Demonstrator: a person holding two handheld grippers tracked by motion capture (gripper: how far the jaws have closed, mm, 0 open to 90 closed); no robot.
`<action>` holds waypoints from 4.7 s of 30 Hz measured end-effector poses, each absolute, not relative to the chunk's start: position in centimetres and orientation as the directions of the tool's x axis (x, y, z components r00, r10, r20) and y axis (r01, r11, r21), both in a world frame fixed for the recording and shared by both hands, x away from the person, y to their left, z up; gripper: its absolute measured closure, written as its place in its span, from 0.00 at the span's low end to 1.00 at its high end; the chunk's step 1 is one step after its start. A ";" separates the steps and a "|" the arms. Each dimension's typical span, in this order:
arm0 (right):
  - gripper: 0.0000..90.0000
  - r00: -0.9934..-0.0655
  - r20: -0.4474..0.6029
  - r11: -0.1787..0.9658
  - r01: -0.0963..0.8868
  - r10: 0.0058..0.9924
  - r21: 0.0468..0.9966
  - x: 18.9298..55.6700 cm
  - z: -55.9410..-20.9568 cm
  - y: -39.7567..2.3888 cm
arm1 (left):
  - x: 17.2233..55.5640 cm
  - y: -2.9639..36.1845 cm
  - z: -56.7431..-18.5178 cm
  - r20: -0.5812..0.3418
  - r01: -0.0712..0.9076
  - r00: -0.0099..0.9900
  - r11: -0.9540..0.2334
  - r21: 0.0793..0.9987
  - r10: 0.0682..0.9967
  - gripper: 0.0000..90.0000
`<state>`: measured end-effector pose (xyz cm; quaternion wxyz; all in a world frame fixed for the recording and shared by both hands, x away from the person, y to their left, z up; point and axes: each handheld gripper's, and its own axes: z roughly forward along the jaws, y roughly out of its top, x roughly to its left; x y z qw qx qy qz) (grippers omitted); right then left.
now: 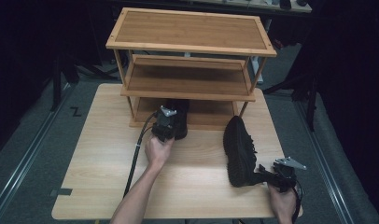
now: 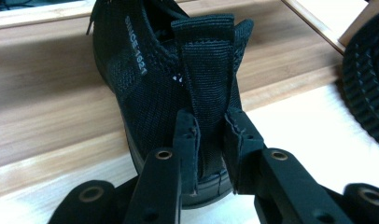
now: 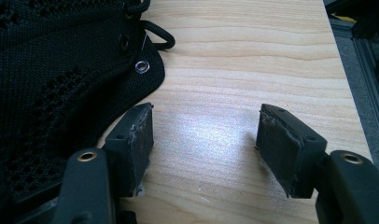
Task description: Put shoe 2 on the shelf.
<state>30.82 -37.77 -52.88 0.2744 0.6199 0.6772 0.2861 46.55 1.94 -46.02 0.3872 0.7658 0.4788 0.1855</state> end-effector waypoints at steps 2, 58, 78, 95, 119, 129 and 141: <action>0.41 -0.081 -0.017 0.068 0.682 0.997 0.728 30.8 -52.9 -37.8 | 46.8 1.9 -46.1 -0.086 0.590 0.463 -0.235 0.772 0.882 0.84; 0.36 -0.067 0.006 0.040 0.671 0.998 0.741 32.2 -52.1 -37.5 | 37.8 12.1 -52.2 -0.087 0.614 0.444 -0.232 0.755 0.892 0.36; 0.39 -0.149 0.026 0.083 0.679 0.988 0.730 34.0 -52.2 -36.0 | 37.2 13.5 -53.5 -0.013 0.611 0.421 -0.273 0.743 0.907 0.33; 0.40 -0.220 0.034 0.122 0.656 0.975 0.745 34.0 -50.9 -34.8 | 37.2 13.5 -53.5 -0.014 0.613 0.419 -0.271 0.742 0.908 0.33; 0.43 -0.298 0.027 0.173 0.623 0.954 0.763 34.5 -48.5 -32.9 | 37.2 13.5 -53.5 -0.014 0.612 0.419 -0.271 0.743 0.908 0.33; 0.42 -0.326 0.016 0.198 0.613 0.945 0.765 34.9 -47.5 -31.9 | 37.2 13.5 -53.5 -0.015 0.612 0.419 -0.270 0.743 0.908 0.33; 0.42 -0.337 0.030 0.195 0.612 0.941 0.767 35.2 -46.8 -31.2 | 37.2 13.5 -53.5 -0.015 0.612 0.419 -0.270 0.743 0.908 0.33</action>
